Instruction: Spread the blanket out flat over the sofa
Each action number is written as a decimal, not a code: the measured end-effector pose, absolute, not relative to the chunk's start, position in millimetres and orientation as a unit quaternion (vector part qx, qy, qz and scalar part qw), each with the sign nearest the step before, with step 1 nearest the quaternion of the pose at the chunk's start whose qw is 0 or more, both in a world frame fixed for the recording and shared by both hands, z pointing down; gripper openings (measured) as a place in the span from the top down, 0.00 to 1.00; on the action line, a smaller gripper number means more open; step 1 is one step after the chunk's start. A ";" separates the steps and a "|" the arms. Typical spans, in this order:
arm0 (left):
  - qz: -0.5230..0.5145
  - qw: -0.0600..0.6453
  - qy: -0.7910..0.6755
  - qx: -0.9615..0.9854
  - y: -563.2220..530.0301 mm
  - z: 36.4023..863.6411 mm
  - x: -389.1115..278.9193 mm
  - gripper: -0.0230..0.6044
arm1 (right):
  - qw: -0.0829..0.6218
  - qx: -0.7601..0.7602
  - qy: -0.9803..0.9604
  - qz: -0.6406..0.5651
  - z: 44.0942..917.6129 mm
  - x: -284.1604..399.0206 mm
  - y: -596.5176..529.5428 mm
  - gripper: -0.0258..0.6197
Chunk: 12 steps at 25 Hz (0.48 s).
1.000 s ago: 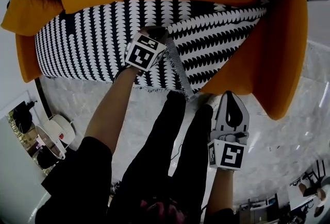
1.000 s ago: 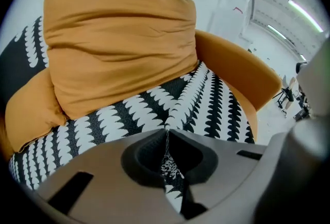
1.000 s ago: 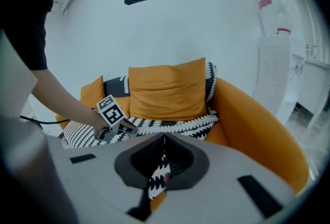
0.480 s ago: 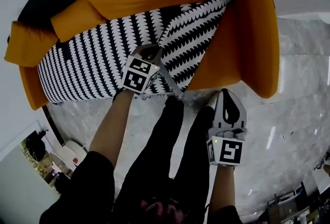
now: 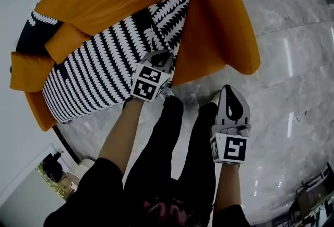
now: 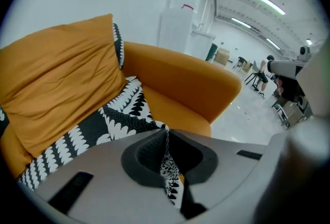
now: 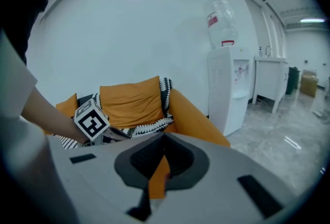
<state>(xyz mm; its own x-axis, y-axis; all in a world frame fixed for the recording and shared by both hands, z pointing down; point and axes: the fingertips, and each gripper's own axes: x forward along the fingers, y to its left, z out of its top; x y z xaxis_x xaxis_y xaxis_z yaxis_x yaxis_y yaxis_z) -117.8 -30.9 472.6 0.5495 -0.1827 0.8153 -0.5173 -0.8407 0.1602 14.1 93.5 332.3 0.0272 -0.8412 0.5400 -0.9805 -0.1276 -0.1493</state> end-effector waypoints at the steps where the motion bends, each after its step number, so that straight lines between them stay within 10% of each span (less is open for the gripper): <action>1: 0.430 0.194 -0.197 0.859 -25.2 473.7 -107.5 0.93 | 0.131 0.710 -0.640 0.262 333.5 23.9 98.0 0.93; 12: 0.439 0.186 -0.146 0.867 36.4 464.2 -28.0 0.93 | 0.098 0.761 -0.580 0.274 329.9 101.6 155.5 0.93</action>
